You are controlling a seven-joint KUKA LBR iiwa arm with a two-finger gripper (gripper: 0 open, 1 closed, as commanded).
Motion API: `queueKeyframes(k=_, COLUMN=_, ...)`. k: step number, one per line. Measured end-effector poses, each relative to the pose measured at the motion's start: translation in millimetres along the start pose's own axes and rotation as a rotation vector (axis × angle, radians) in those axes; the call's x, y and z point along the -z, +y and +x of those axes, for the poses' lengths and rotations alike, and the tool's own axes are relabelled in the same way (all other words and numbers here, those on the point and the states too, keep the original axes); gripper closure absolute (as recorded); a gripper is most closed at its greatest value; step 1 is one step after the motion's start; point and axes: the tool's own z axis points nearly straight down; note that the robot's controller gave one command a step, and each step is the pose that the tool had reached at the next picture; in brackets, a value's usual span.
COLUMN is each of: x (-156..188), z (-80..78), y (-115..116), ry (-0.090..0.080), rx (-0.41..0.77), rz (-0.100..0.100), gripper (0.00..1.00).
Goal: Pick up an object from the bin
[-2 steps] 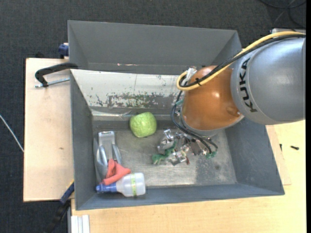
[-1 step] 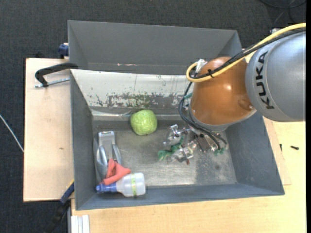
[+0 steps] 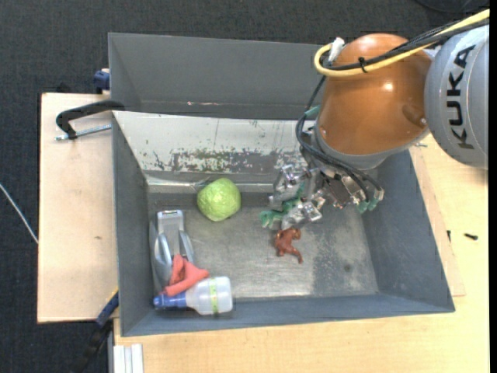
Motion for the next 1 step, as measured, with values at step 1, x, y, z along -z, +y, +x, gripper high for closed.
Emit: queueKeyframes(k=1, x=0.0, z=0.0, y=0.0, ry=0.0, rx=0.0, rz=0.0, gripper=1.0)
